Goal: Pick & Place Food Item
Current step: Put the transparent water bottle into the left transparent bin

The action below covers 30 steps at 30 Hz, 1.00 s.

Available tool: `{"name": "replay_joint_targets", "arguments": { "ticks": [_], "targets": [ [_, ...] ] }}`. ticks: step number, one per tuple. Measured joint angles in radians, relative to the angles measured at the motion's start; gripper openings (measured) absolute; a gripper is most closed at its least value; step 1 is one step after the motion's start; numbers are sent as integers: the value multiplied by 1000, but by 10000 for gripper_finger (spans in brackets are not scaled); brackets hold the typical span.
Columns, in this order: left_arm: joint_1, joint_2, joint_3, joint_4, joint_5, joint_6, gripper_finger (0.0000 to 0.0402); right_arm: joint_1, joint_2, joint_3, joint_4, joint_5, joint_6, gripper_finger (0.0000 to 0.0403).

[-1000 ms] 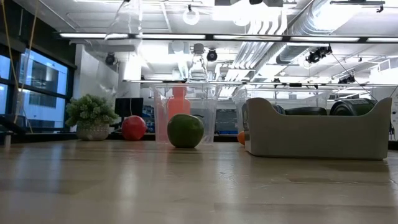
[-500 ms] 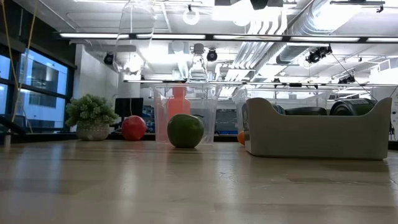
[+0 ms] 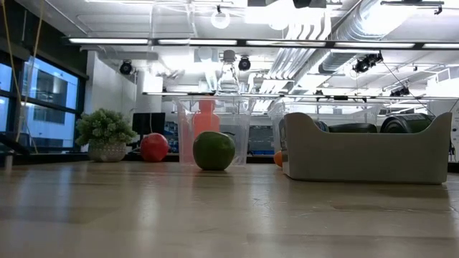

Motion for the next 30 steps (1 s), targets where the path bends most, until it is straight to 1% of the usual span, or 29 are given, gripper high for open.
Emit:
{"name": "replay_joint_targets", "arguments": {
  "ticks": [5,10,15,20,22,25,26,27,30],
  "targets": [
    [23,13,0,122,112,38,147,0,0,0,-2,0,-27,227],
    [85,44,0,108,91,31,147,0,0,0,-20,0,-27,227],
    [180,79,-2,107,216,-10,147,0,0,0,-30,0,-19,227],
    [269,93,-2,120,246,-6,147,0,0,0,-49,-1,-16,227],
    [308,98,-3,136,304,-10,147,0,0,0,-53,-1,-17,227],
    [349,107,-3,206,458,-10,147,0,0,0,-55,-1,-18,227],
    [356,107,-3,218,495,-10,147,-1,0,0,-56,-1,-18,227],
    [362,110,-3,221,510,-10,147,0,0,0,-57,-1,-18,227],
    [366,121,-4,207,507,-10,147,0,0,0,-62,-3,-18,227]
  ]
}}
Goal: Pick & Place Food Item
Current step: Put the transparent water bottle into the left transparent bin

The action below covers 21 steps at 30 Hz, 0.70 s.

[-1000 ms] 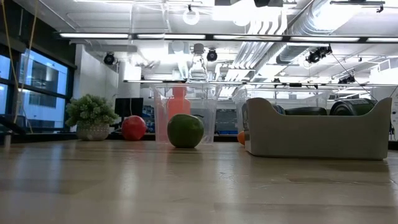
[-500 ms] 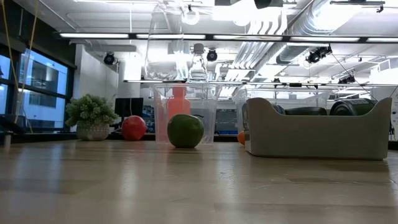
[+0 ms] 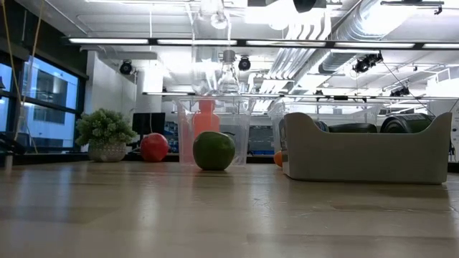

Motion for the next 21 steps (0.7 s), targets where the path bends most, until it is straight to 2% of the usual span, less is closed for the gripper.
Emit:
{"name": "replay_joint_targets", "arguments": {
  "ticks": [21],
  "targets": [
    [20,-9,-45,12,-80,61,147,-1,0,0,-6,0,-8,227]
  ]
}}
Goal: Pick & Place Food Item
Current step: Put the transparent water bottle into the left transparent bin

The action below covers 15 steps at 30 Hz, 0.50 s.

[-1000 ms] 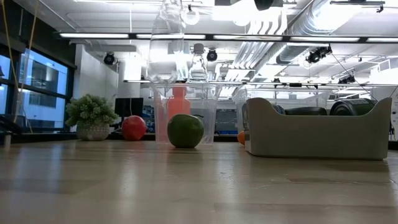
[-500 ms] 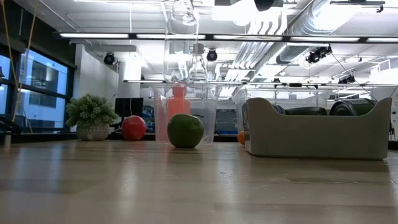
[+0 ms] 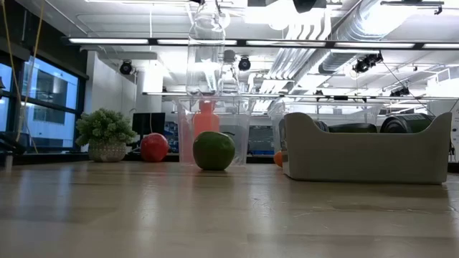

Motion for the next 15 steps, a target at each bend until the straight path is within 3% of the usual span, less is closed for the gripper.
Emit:
{"name": "replay_joint_targets", "arguments": {
  "ticks": [7,15],
  "targets": [
    [2,13,-37,-9,-2,8,147,0,0,0,-2,0,0,227],
    [31,12,-155,96,36,53,147,0,0,0,-15,0,0,227]
  ]
}}
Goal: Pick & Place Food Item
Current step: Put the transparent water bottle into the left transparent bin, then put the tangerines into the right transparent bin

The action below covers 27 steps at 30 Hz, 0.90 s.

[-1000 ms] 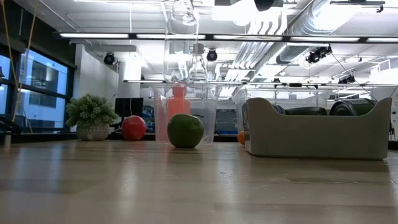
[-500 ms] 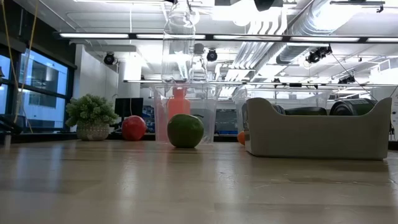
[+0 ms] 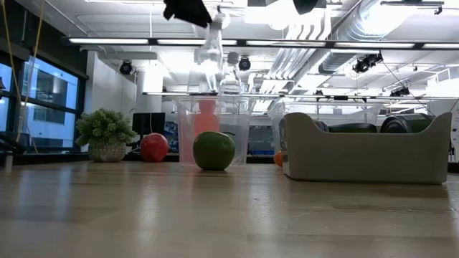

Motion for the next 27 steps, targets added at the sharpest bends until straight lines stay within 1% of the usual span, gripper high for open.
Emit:
{"name": "replay_joint_targets", "arguments": {
  "ticks": [4,11,18,21,24,25,27],
  "targets": [
    [21,0,-64,53,1,1,147,0,0,0,-2,2,0,227],
    [36,-4,-75,48,-7,0,147,-7,0,0,-4,2,0,227],
    [-15,-36,-75,33,-13,-18,147,-23,0,0,-25,3,0,227],
    [-52,-70,-75,18,-13,-18,147,-32,0,0,-35,3,0,227],
    [-93,-119,-75,-35,-11,-18,147,-36,0,0,-42,4,0,227],
    [-107,-138,-75,-65,-10,-19,147,-36,0,0,-47,4,14,227],
    [-135,-173,-75,-128,-10,-38,147,-35,-1,0,-80,2,97,227]
  ]
}}
